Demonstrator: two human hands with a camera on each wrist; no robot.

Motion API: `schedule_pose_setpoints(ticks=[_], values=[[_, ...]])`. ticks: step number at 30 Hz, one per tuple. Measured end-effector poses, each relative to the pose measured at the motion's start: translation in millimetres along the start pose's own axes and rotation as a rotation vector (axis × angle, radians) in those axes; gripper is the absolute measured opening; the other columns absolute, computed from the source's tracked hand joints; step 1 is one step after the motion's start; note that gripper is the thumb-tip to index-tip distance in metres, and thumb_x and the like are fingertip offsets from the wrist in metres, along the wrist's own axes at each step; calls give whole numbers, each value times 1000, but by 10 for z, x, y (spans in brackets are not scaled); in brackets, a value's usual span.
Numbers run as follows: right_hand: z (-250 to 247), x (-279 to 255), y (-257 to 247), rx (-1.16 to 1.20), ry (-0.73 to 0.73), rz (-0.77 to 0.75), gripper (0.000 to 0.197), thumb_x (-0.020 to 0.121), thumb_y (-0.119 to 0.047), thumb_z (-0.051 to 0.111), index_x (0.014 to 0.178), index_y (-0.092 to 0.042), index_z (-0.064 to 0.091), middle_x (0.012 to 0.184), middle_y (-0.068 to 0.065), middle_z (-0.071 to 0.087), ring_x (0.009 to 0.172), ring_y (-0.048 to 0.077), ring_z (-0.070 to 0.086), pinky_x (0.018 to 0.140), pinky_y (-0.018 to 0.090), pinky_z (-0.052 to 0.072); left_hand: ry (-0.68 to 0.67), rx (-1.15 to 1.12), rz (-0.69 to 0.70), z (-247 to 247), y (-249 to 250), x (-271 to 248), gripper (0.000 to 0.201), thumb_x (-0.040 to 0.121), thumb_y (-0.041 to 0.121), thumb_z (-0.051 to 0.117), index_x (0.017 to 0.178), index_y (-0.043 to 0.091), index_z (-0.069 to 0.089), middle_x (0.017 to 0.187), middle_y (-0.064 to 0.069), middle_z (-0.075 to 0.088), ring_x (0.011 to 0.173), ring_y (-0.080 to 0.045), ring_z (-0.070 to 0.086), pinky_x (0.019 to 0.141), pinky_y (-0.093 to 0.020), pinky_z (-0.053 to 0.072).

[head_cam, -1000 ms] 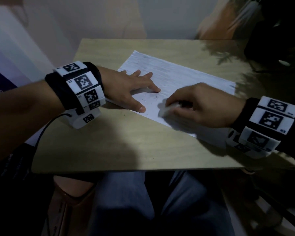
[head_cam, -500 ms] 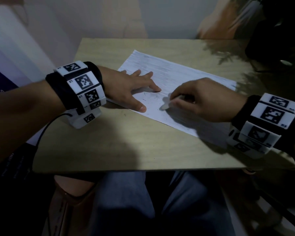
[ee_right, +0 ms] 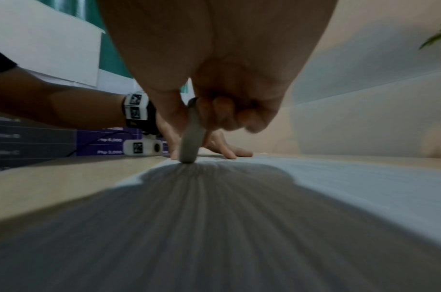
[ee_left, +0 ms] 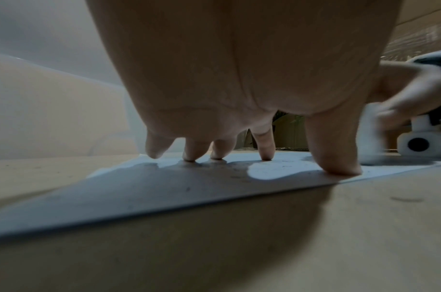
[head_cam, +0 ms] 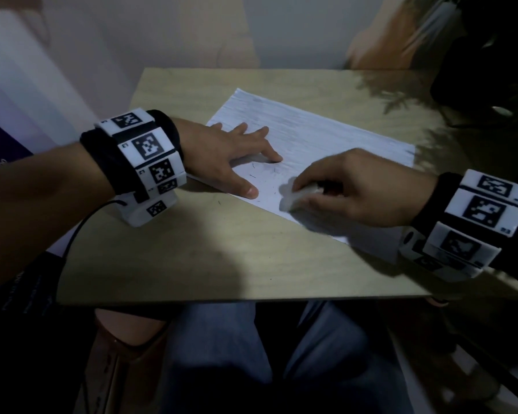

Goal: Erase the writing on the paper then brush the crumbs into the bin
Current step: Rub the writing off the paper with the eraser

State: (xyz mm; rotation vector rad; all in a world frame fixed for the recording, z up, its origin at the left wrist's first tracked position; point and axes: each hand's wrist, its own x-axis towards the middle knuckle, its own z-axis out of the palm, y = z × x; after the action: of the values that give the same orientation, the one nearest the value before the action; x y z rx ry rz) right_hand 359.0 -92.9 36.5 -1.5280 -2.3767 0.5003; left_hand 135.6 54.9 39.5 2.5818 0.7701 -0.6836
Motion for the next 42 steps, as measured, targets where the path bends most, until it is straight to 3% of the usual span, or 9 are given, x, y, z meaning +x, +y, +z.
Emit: schedule_pose_setpoints(ticks=[2,6,10,16,21,26,30,36,42], values=[[-4,5,-1,33,-15,20,43,90,-55,45,108,-27,72,100,-15,71,83,0,61,77,22,47,-1,-6,-1,-7,2,-3,78,89,69,57,152,60,11,167,16,-22,153,-13,-22,126,-47,-11],[-39,30,54,-168,97,57,56,87,-57,32,109,-24,71,98,-10,68,85,16,62,72,34,47,-3,-14,-5,-12,6,-6,78,89,69,57,152,60,12,167,17,-22,153,-11,-22,126,-47,-11],[1,-27,-9,43,-57,4,43,90,-56,44,108,-28,71,99,-16,71,82,0,61,75,25,48,-3,-7,-6,-14,10,-9,78,90,68,58,152,60,11,167,16,-22,154,-13,-22,126,-48,-11],[-41,22,43,-181,78,75,55,87,-60,33,107,-27,72,104,-9,72,90,18,66,77,39,52,-4,-10,-8,-17,9,-10,79,89,69,57,153,59,11,167,15,-23,153,-13,-22,126,-49,-11],[-31,-29,-23,57,-54,49,49,86,-61,41,104,-28,73,95,-13,73,81,4,64,75,32,52,-3,-3,-7,-11,8,-2,79,89,69,57,152,60,11,167,16,-23,154,-13,-21,126,-48,-10],[-48,5,50,-155,88,78,53,86,-58,35,106,-26,72,103,-9,73,89,18,66,77,40,52,-4,-11,-5,-11,-5,-3,78,89,69,58,151,61,11,167,17,-22,153,-12,-22,126,-49,-10],[-26,-44,-17,66,-61,51,38,92,-53,48,104,-27,73,95,-13,73,82,5,64,76,28,50,-2,-2,-2,-9,-11,3,78,90,69,58,151,61,11,167,17,-22,154,-13,-21,126,-50,-9],[-47,-2,55,-169,82,84,50,88,-57,37,106,-28,72,101,-10,72,89,18,65,77,40,52,3,-9,-7,-7,1,-3,79,89,69,58,152,60,12,167,17,-22,154,-13,-21,126,-49,-9],[-39,-36,-17,52,-45,55,43,88,-57,45,103,-29,73,95,-14,72,82,5,64,75,33,52,-4,-6,-8,-11,-6,-1,78,88,70,57,151,61,11,167,17,-23,154,-13,-21,125,-48,-10]])
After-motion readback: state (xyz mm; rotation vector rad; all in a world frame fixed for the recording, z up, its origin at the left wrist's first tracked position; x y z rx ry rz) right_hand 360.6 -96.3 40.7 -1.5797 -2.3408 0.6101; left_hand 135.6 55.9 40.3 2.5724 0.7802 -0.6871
